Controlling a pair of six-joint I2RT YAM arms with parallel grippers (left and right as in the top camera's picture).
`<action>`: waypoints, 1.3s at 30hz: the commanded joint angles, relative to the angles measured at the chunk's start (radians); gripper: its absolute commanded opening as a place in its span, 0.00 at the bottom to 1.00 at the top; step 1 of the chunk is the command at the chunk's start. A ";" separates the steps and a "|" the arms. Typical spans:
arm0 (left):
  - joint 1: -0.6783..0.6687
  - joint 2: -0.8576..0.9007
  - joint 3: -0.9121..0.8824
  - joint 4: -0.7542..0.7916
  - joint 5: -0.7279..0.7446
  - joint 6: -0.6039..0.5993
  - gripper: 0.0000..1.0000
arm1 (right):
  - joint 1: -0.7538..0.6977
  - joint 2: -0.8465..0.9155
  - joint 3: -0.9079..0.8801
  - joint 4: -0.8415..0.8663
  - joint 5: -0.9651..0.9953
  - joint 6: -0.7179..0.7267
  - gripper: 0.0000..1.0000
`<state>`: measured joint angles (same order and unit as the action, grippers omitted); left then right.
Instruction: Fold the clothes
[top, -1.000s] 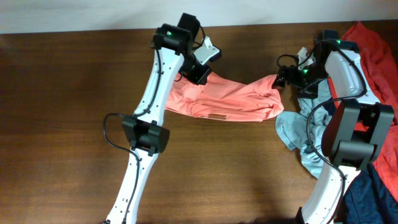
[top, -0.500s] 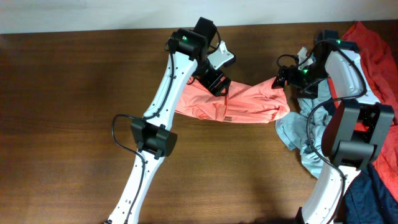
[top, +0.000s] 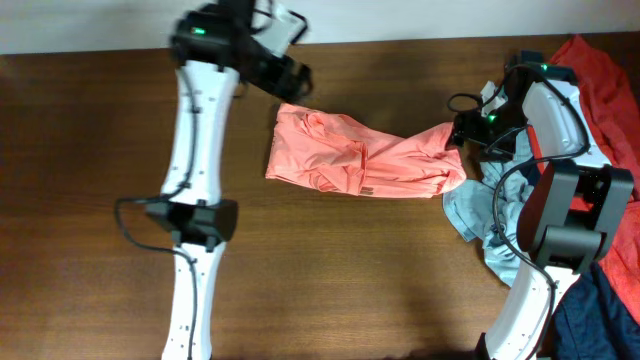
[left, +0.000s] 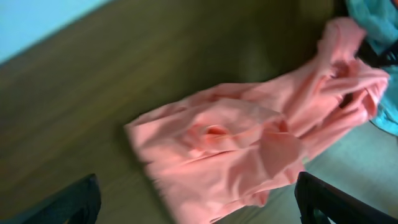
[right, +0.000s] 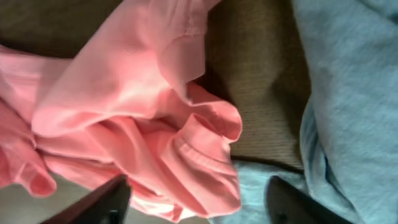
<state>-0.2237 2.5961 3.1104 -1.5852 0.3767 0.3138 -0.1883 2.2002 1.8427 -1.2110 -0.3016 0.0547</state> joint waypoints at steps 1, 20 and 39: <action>0.043 -0.005 0.002 0.000 0.000 -0.014 0.99 | 0.013 -0.034 -0.076 0.056 0.026 0.037 0.67; 0.123 -0.005 0.002 0.003 -0.184 -0.014 0.99 | 0.048 -0.040 -0.232 0.246 0.025 0.167 0.04; 0.143 -0.005 0.002 0.016 -0.184 -0.034 0.99 | 0.024 -0.132 0.006 0.033 -0.073 0.054 0.04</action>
<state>-0.0902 2.5938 3.1107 -1.5734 0.2005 0.2913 -0.2157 2.1250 1.8107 -1.1709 -0.3504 0.1280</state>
